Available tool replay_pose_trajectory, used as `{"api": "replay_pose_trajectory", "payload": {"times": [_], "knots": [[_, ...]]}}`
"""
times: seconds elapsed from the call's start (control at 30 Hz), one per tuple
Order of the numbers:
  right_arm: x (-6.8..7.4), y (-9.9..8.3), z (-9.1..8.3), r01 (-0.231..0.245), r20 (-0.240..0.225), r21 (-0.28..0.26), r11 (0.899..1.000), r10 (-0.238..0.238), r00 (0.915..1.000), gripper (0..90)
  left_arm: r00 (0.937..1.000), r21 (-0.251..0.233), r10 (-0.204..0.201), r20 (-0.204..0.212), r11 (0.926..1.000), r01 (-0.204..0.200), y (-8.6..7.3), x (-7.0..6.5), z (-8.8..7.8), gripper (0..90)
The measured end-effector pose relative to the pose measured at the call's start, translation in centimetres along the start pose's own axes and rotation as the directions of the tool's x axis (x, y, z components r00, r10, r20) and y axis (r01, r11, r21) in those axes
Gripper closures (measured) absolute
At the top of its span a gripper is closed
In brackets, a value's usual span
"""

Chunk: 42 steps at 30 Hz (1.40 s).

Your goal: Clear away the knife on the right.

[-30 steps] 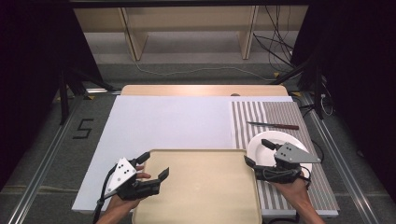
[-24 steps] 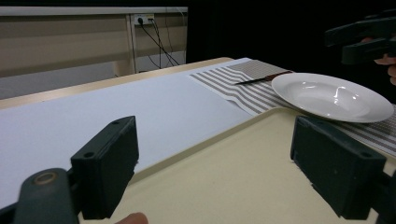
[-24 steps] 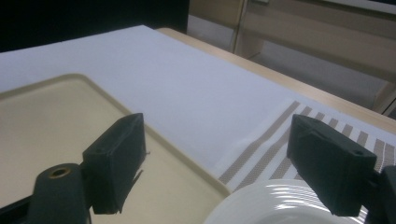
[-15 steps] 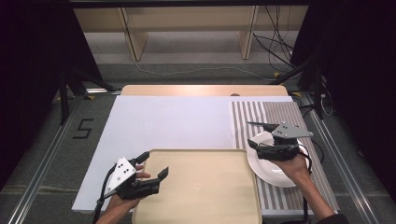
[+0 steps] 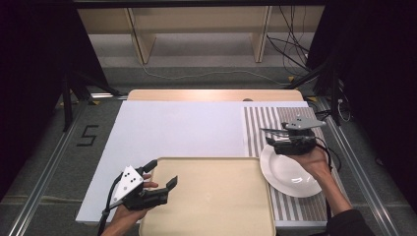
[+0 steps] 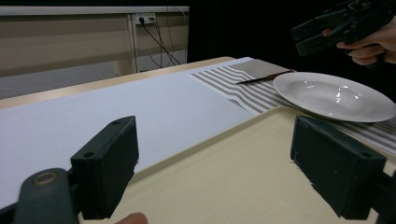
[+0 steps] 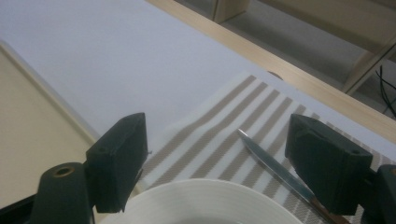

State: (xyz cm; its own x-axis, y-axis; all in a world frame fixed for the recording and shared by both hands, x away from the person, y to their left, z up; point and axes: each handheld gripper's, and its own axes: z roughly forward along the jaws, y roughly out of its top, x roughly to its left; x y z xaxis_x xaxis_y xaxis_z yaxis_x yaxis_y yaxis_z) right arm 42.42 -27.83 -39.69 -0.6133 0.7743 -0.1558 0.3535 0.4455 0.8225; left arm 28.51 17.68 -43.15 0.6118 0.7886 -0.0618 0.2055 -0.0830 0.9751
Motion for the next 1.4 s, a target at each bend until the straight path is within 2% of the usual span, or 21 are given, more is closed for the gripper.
{"api": "replay_pose_trajectory", "payload": {"times": [0.07,0.37,0.5,0.57,0.6,0.67,0.7,0.77,0.87,0.9,0.93,1.0,1.03,1.07,1.13,1.23,1.27,1.3,1.33,1.37,1.4], "knots": [[-0.4,0.1,0.1,-0.010,0.007,0.009,1.000,0.010,0.9999,22.2,1.0000,0.000,0.000,0.001,1.0000,0.000,0.0,0.0,0.0,15.0],[-4.4,0.1,1.1,-0.083,0.038,0.083,0.993,0.081,0.9960,22.5,1.0000,0.003,0.000,0.000,1.0000,0.000,0.0,0.0,0.1,15.0],[-5.8,0.0,2.0,-0.095,0.055,0.140,0.986,0.088,0.9946,23.1,1.0000,0.002,0.001,0.002,1.0000,-0.001,0.0,-0.1,0.1,15.0],[-6.9,-0.2,2.7,-0.094,0.085,0.197,0.976,0.079,0.9932,24.1,1.0000,0.001,0.006,0.004,1.0000,-0.006,0.0,-0.1,0.1,15.0],[-6.9,-0.2,2.7,-0.094,0.085,0.197,0.976,0.079,0.9932,24.1,1.0000,0.001,0.006,0.004,1.0000,-0.006,0.0,-0.1,0.1,15.0],[-8.0,-0.5,3.6,-0.118,0.091,0.248,0.962,0.098,0.9910,24.2,1.0000,0.001,0.006,0.005,1.0000,-0.006,0.0,-0.1,0.1,15.0],[-8.0,-0.5,3.6,-0.118,0.091,0.248,0.962,0.098,0.9910,24.2,1.0000,0.000,0.004,0.005,1.0000,-0.004,0.0,-0.1,0.1,15.0],[-9.0,-0.9,4.5,-0.134,0.107,0.298,0.945,0.106,0.9885,24.3,1.0000,0.000,0.004,0.005,1.0000,-0.004,0.0,-0.1,0.1,15.0],[-9.5,-1.1,5.1,-0.144,0.120,0.322,0.936,0.110,0.9867,24.8,1.0000,-0.001,0.005,0.007,1.0000,-0.005,0.0,-0.1,0.1,15.0],[-9.9,-1.4,5.8,-0.159,0.128,0.354,0.922,0.120,0.9844,25.1,1.0000,0.000,0.004,0.006,1.0000,-0.004,0.0,-0.1,0.1,15.0],[-9.9,-1.4,5.8,-0.159,0.128,0.354,0.922,0.120,0.9844,25.1,1.0000,0.000,0.000,0.006,1.0000,0.000,0.0,-0.1,0.2,15.0],[-10.3,-1.7,6.4,-0.162,0.132,0.393,0.905,0.119,0.9840,25.9,1.0000,0.000,0.002,0.005,1.0000,-0.002,0.0,-0.1,0.2,15.0],[-10.6,-1.9,6.9,-0.165,0.126,0.424,0.891,0.123,0.9844,26.2,1.0000,0.002,0.001,0.004,1.0000,-0.001,0.0,-0.2,0.2,15.0],[-10.6,-1.9,6.9,-0.165,0.126,0.424,0.891,0.123,0.9844,26.2,1.0000,0.003,0.002,0.005,1.0000,-0.002,0.0,-0.2,0.2,15.0],[-11.3,-2.2,7.2,-0.184,0.138,0.442,0.878,0.136,0.9810,26.7,1.0000,0.006,0.006,0.007,1.0000,-0.006,0.0,-0.2,0.2,15.0],[-11.6,-2.4,7.4,-0.192,0.143,0.454,0.870,0.142,0.9795,27.8,1.0000,0.003,0.001,0.005,1.0000,-0.001,0.0,-0.1,0.2,15.1],[-11.9,-2.6,7.7,-0.193,0.136,0.471,0.861,0.145,0.9800,28.3,1.0000,0.001,0.001,0.005,1.0000,-0.001,0.0,-0.2,0.2,15.1],[-11.9,-2.6,7.7,-0.193,0.136,0.471,0.861,0.145,0.9800,28.3,1.0000,0.000,0.004,0.005,1.0000,-0.004,0.0,-0.2,0.2,15.1],[-12.0,-2.7,7.8,-0.191,0.135,0.484,0.854,0.142,0.9805,28.6,1.0000,-0.001,0.005,0.006,1.0000,-0.005,0.1,-0.2,0.2,15.0],[-11.9,-2.8,8.2,-0.185,0.136,0.508,0.841,0.134,0.9815,29.9,1.0000,0.000,0.004,0.005,1.0000,-0.004,0.0,-0.2,0.2,15.1],[-12.0,-2.9,8.4,-0.175,0.135,0.520,0.836,0.122,0.9834,30.2,1.0000,0.003,0.005,0.008,1.0000,-0.005,0.0,-0.2,0.2,15.0]]}}
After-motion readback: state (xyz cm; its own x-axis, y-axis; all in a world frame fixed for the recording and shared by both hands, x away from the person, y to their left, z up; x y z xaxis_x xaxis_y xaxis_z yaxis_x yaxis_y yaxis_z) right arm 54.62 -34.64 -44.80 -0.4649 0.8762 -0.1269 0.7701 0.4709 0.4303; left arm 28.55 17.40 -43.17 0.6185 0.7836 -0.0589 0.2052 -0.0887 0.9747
